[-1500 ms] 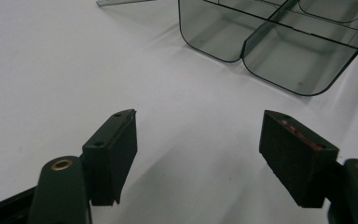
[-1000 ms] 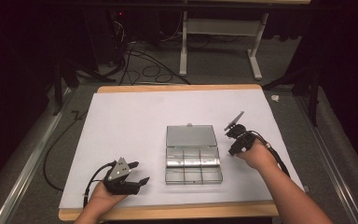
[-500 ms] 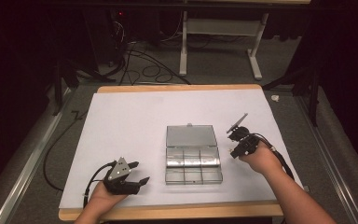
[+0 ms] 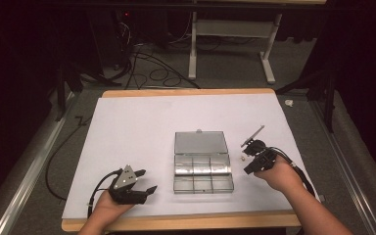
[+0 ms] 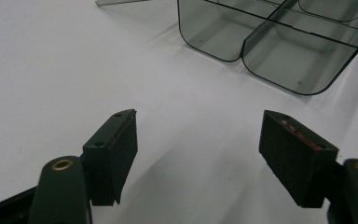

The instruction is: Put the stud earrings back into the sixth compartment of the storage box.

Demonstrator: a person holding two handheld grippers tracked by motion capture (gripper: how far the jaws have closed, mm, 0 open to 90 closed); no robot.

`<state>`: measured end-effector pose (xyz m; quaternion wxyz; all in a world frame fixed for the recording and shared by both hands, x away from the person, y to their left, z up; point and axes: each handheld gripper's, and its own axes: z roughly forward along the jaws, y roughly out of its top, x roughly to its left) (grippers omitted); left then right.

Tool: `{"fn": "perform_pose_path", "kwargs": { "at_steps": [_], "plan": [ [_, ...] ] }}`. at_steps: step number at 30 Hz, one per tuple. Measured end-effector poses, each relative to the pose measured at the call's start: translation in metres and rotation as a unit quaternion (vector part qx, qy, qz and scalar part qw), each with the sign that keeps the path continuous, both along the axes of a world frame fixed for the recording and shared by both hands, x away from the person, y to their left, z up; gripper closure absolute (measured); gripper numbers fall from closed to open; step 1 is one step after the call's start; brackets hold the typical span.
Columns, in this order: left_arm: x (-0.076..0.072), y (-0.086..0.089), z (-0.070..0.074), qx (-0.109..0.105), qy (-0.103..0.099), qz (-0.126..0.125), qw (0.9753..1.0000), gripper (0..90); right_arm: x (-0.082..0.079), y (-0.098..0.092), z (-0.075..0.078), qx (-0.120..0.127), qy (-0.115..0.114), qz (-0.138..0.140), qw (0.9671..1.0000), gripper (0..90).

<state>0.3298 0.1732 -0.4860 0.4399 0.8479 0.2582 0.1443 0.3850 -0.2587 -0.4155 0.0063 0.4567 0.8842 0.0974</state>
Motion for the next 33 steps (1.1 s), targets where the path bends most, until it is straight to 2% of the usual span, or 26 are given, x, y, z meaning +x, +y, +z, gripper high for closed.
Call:
{"fn": "perform_pose_path", "kwargs": {
  "at_steps": [8, 16, 25, 27, 29, 30, 32, 33],
  "plan": [
    [0.000, 0.000, 0.000, 0.002, 0.001, 0.000, 1.0000, 28.6, -0.012, 0.000, -0.002, 0.006, 0.006, 0.003, 1.0000, 86.0],
    [0.000, 0.000, 0.000, 0.001, 0.000, 0.000, 1.0000, 28.6, -0.017, 0.003, 0.008, 0.005, 0.007, 0.011, 0.9999, 86.0],
    [0.000, 0.000, 0.000, 0.002, 0.000, -0.001, 1.0000, 28.6, -0.022, 0.023, 0.026, 0.003, 0.001, 0.035, 0.9994, 85.9],
    [0.000, 0.000, 0.000, 0.002, 0.000, -0.001, 1.0000, 28.6, -0.023, 0.026, 0.027, 0.003, 0.002, 0.034, 0.9994, 85.9],
    [0.000, 0.000, 0.000, 0.002, 0.000, -0.001, 1.0000, 28.6, -0.022, 0.029, 0.028, 0.002, 0.000, 0.047, 0.9989, 86.0],
    [0.000, 0.000, 0.000, 0.002, 0.000, -0.001, 1.0000, 28.6, -0.023, 0.032, 0.029, 0.002, 0.004, 0.041, 0.9991, 86.0],
    [0.000, 0.000, 0.000, 0.002, 0.001, -0.001, 1.0000, 28.6, -0.021, 0.036, 0.030, 0.004, -0.003, 0.060, 0.9982, 85.9],
    [0.000, 0.000, 0.000, 0.002, 0.000, -0.001, 1.0000, 28.6, -0.022, 0.040, 0.031, 0.005, -0.001, 0.055, 0.9985, 86.0]
  ]
}}
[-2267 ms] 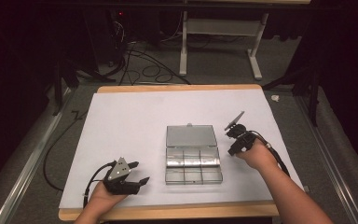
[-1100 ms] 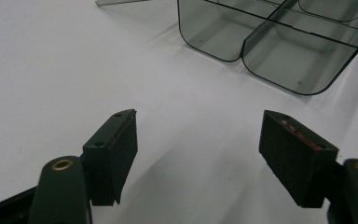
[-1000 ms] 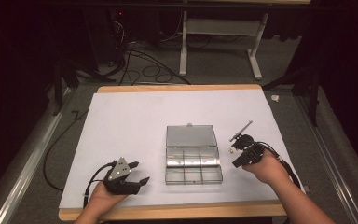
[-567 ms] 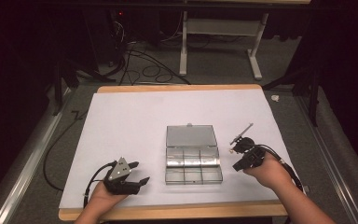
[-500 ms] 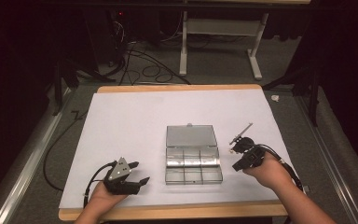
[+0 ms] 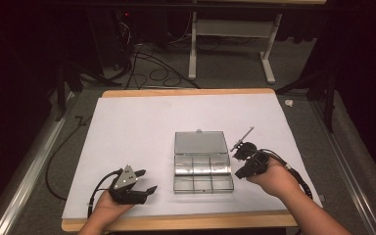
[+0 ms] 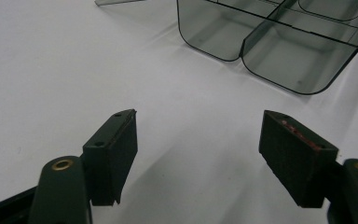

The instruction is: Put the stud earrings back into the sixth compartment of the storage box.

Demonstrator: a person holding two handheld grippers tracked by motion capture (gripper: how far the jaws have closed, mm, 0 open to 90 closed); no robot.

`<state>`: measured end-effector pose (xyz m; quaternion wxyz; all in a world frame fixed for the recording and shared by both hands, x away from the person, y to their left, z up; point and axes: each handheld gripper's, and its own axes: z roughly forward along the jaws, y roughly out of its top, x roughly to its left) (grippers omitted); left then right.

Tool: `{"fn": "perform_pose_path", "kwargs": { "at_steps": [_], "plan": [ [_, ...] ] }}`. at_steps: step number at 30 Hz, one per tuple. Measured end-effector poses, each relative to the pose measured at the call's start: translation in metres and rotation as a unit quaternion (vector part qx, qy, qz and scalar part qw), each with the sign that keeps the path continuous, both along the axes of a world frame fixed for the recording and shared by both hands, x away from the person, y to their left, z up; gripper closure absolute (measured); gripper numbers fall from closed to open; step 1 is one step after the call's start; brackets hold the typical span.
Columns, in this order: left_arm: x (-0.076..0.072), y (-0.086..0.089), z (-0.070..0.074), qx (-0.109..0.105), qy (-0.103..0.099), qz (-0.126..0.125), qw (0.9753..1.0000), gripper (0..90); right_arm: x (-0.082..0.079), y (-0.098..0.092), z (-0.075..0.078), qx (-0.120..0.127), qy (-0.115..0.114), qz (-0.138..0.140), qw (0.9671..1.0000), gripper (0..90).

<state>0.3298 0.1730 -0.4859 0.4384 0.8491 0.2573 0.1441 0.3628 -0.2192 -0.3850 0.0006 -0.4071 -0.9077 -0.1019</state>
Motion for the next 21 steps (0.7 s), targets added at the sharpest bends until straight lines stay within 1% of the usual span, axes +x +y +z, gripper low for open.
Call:
{"fn": "perform_pose_path", "kwargs": {
  "at_steps": [3, 4, 5, 7, 8, 9, 11, 13, 14, 17, 19, 20, 21],
  "plan": [
    [0.000, 0.000, 0.000, 0.000, 0.000, 0.000, 1.0000, 28.6, 0.000, 0.007, 0.001, 0.001, 0.002, 0.010, 0.9999, 85.9],
    [0.000, 0.000, 0.000, 0.000, 0.000, 0.000, 1.0000, 28.6, -0.001, 0.010, 0.002, 0.001, 0.003, 0.007, 1.0000, 85.9],
    [0.000, 0.000, 0.000, 0.000, 0.000, 0.000, 1.0000, 28.6, -0.001, 0.013, 0.001, 0.003, 0.002, 0.010, 0.9999, 85.9],
    [0.000, 0.000, 0.000, 0.000, 0.000, 0.000, 1.0000, 28.6, -0.001, 0.017, 0.001, 0.000, 0.005, 0.024, 0.9997, 85.9],
    [0.000, 0.000, 0.000, 0.000, 0.000, 0.000, 1.0000, 28.6, -0.002, 0.020, 0.000, 0.000, 0.006, 0.024, 0.9997, 85.8],
    [0.000, 0.000, 0.000, 0.000, 0.000, -0.001, 1.0000, 28.6, -0.001, 0.020, -0.001, -0.001, 0.002, 0.036, 0.9994, 85.9],
    [0.000, 0.000, 0.000, -0.001, 0.000, -0.001, 1.0000, 28.6, -0.001, 0.025, -0.003, -0.001, 0.005, 0.040, 0.9992, 85.8],
    [0.000, 0.000, 0.000, 0.000, 0.000, -0.001, 1.0000, 28.6, -0.001, 0.029, -0.004, -0.002, 0.004, 0.050, 0.9987, 85.9],
    [0.000, 0.000, 0.000, -0.001, 0.000, -0.001, 1.0000, 28.6, -0.001, 0.031, -0.005, -0.001, 0.005, 0.048, 0.9988, 85.9],
    [0.000, 0.000, 0.000, -0.001, 0.001, -0.001, 1.0000, 28.6, 0.000, 0.037, -0.007, -0.002, 0.006, 0.059, 0.9982, 85.8],
    [0.000, 0.000, 0.000, -0.001, 0.001, -0.002, 1.0000, 28.6, 0.000, 0.041, -0.009, 0.000, 0.009, 0.060, 0.9982, 85.9],
    [0.000, 0.000, 0.000, -0.001, 0.001, -0.002, 1.0000, 28.6, 0.001, 0.042, -0.011, 0.000, 0.008, 0.066, 0.9978, 85.9],
    [0.000, 0.000, 0.000, -0.002, 0.000, -0.002, 1.0000, 28.6, 0.001, 0.044, -0.012, -0.001, 0.011, 0.064, 0.9979, 85.9]
  ]
}}
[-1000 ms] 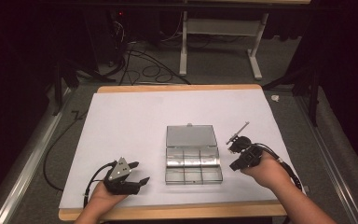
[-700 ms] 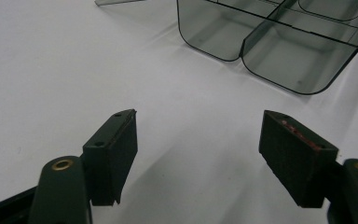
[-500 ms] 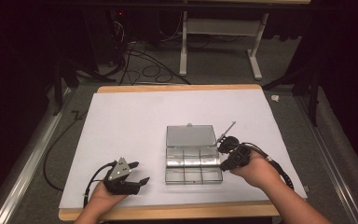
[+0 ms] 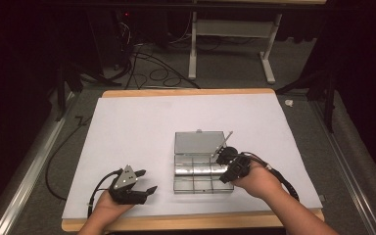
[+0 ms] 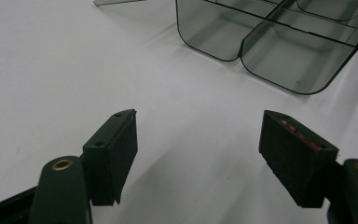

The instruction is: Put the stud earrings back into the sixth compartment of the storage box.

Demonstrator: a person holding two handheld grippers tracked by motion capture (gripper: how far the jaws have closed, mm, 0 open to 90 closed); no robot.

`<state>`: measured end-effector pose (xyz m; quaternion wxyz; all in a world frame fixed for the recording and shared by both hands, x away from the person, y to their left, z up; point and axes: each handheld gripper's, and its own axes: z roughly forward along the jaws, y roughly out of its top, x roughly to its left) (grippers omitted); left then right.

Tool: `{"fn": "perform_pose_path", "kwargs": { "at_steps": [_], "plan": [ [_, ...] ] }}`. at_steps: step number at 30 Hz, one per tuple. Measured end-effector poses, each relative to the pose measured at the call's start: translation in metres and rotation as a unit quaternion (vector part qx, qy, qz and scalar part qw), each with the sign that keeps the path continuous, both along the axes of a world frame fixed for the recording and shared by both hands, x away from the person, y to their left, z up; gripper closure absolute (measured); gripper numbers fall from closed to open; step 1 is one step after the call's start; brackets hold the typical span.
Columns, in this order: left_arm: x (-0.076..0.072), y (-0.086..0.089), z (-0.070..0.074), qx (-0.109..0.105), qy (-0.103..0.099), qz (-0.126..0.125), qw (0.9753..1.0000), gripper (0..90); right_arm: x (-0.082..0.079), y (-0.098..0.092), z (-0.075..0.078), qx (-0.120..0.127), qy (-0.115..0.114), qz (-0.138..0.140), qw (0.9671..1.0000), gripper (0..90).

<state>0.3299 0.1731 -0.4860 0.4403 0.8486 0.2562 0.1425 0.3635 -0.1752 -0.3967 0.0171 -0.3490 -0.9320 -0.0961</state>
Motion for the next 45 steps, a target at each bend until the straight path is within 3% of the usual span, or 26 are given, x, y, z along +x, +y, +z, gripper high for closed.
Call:
{"fn": "perform_pose_path", "kwargs": {
  "at_steps": [23, 27, 36, 41, 45],
  "plan": [
    [0.000, 0.000, 0.000, 0.001, 0.003, -0.002, 1.0000, 28.6, 0.006, 0.011, -0.036, -0.009, 0.024, 0.011, 0.9996, 85.8],
    [0.000, 0.000, 0.000, 0.001, 0.003, -0.002, 1.0000, 28.7, 0.007, 0.011, -0.038, -0.007, 0.026, 0.012, 0.9996, 82.3],
    [0.000, 0.000, 0.000, 0.002, 0.003, -0.002, 1.0000, 28.6, 0.006, 0.006, -0.017, 0.010, 0.009, 0.003, 0.9999, 78.4],
    [0.000, 0.000, 0.000, 0.001, 0.002, -0.002, 1.0000, 28.7, 0.006, -0.010, 0.002, 0.012, -0.012, -0.015, 0.9997, 78.1],
    [0.001, 0.000, 0.000, 0.002, 0.004, -0.002, 1.0000, 28.6, 0.005, -0.023, 0.011, 0.009, -0.017, -0.031, 0.9993, 78.1]
  ]
}}
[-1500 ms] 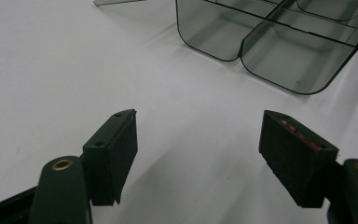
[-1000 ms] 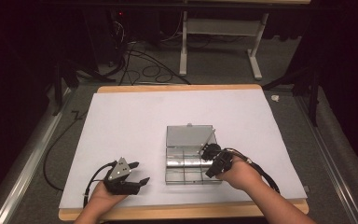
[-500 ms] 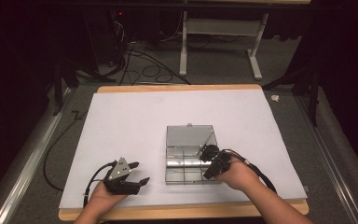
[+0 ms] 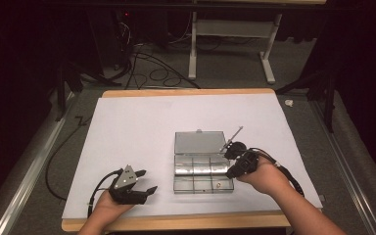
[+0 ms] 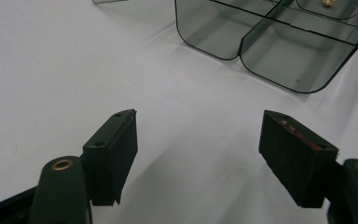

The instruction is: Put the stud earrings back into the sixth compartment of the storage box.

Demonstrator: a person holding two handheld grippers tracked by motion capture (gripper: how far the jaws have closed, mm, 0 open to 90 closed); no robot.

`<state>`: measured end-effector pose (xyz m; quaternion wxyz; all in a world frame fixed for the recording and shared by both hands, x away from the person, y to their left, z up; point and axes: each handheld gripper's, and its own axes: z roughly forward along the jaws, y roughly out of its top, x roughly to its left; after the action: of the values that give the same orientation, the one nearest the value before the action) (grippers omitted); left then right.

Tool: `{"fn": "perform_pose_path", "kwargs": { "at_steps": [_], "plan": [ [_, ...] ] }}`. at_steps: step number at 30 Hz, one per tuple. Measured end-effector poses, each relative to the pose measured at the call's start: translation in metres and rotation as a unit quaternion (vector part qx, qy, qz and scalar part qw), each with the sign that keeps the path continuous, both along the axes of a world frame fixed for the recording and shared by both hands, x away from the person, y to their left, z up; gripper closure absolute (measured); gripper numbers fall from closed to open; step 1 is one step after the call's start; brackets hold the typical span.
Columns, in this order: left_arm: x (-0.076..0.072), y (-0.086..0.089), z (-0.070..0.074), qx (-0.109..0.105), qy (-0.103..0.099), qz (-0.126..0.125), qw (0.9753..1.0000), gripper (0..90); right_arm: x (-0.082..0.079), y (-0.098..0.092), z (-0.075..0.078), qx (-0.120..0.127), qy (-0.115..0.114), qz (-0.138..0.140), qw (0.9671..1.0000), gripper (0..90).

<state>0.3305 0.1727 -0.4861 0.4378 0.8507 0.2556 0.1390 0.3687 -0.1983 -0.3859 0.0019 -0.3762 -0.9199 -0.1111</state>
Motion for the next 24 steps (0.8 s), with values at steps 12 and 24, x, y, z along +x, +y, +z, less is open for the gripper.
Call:
{"fn": "perform_pose_path", "kwargs": {
  "at_steps": [12, 24],
  "plan": [
    [0.000, 0.000, 0.000, -0.001, -0.002, 0.001, 1.0000, 28.6, 0.000, -0.039, -0.012, -0.011, 0.001, -0.052, 0.9986, 76.8],
    [0.000, 0.001, 0.000, -0.007, 0.000, 0.001, 1.0000, 28.6, 0.010, -0.061, -0.033, -0.013, 0.001, -0.090, 0.9959, 72.3]
  ]
}}
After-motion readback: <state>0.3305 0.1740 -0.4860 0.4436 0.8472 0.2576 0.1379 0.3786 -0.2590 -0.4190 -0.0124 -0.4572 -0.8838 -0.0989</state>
